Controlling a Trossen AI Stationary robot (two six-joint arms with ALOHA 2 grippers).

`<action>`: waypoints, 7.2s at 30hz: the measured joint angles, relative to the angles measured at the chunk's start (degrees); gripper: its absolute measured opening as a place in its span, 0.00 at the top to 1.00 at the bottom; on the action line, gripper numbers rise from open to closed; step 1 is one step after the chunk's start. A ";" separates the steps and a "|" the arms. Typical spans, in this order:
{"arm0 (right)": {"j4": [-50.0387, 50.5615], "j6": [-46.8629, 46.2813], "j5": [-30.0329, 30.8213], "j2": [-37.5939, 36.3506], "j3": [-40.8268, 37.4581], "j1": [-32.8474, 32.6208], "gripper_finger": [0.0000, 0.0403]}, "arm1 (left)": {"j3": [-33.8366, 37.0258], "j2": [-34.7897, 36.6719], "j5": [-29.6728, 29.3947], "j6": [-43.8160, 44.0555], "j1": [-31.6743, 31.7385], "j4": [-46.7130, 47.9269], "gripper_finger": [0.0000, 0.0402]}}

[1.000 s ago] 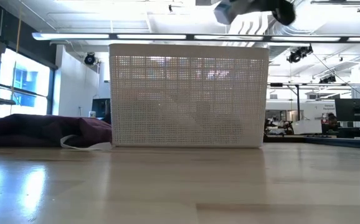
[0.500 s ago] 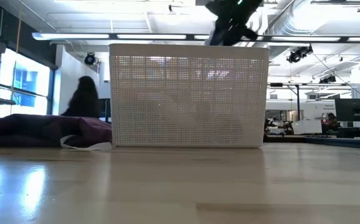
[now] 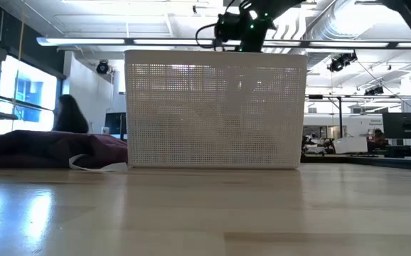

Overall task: Pick & place medical supplies in basket/bin
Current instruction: Put the white pill bottle into the white bin, then return to Home Position

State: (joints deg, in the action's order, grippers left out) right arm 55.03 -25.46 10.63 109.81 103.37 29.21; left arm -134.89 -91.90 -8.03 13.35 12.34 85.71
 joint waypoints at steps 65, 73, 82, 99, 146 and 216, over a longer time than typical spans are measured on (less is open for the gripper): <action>-0.50 -17.29 3.66 -3.88 -2.78 2.36 0.39 | -0.07 0.00 6.60 -19.17 0.02 3.21 0.48; -10.89 -7.64 0.60 -6.96 -2.78 1.86 0.47 | -0.07 0.00 6.63 -20.15 0.02 3.17 0.48; -13.28 -12.51 -6.81 -3.60 -4.04 2.12 0.76 | -0.07 0.00 6.62 -21.06 0.02 1.42 0.48; -2.56 -13.86 4.62 -1.16 -4.07 1.86 0.98 | -0.07 0.00 6.60 -19.13 0.02 2.49 0.48; -5.93 5.12 -2.66 -27.27 -4.02 -6.60 1.00 | 0.07 2.51 6.46 -15.76 0.04 -10.54 0.48; -64.06 -26.98 -3.13 -103.08 -102.47 -21.79 1.00 | 133.94 75.67 -6.47 54.04 -20.63 -93.11 0.69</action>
State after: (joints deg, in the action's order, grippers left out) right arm -9.03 -52.44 7.50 6.73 0.91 7.42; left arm -0.95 -16.23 -14.50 67.40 -8.29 -7.40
